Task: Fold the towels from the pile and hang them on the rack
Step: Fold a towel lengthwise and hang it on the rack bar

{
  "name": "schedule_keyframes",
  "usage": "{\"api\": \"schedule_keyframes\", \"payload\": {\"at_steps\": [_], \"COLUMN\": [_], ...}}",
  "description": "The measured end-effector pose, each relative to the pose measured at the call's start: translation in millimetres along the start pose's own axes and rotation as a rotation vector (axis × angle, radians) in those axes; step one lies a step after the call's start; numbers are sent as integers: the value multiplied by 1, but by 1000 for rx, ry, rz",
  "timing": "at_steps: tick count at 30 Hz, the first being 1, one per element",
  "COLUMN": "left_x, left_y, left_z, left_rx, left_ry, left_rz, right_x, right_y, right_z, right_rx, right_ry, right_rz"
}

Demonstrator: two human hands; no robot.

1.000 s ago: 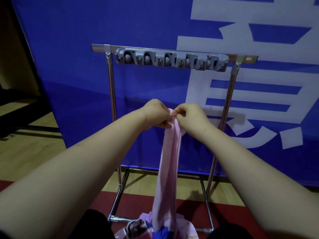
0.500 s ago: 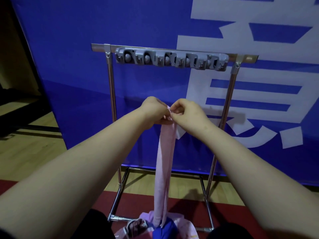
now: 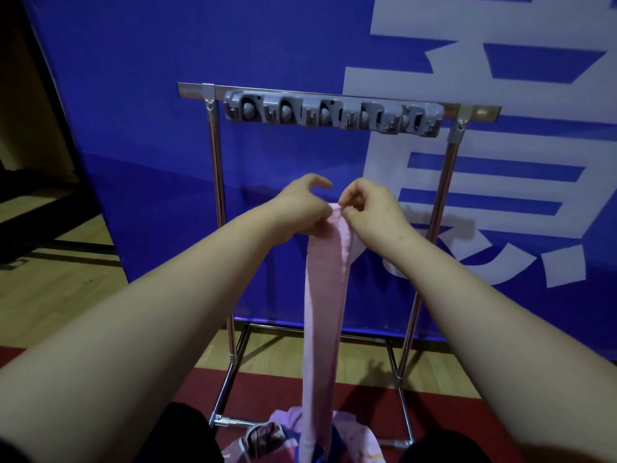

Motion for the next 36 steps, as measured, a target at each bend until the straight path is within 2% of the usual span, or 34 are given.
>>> {"api": "schedule_keyframes", "payload": {"at_steps": [2,7,9,12,15,17,20,24,28,36], "left_x": [1,-7,-9,-13,-7,-3,1,-4,-4,27], "left_y": [3,-1,-3,-9,-9,-7,-5,-4,2,31], "left_z": [8,19,17,11,15,20,24,34,52,129], "left_rx": [30,118,170,259,268,271,274,207,105,-30], "left_ry": [-196,-471,-507,-435,-441,-431,-383,-197,71,61], "left_rz": [81,100,83,-1,62,94,133,164,166,235], "right_x": [2,1,1,-4,-1,4,6,2,3,6], "right_y": [5,10,11,9,8,9,9,6,2,-6], "right_z": [-4,-15,-18,-16,-16,-15,-12,-6,2,24], "right_rx": [-18,-39,-36,-3,89,52,-17,-4,-10,-4], "right_ry": [-16,45,55,1,-44,63,239,230,184,54], "right_rz": [-4,15,-5,-23,149,264,304,281,172,-11]}}
Point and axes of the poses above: each hand's wrist, its own y-axis away from the middle knuckle, its own x-axis out of the palm, z = x × y, the point moved 5 cm from there along -y, towards the middle knuckle, and after that the axes turned 6 degrees about -z, right-handed, at the moved point
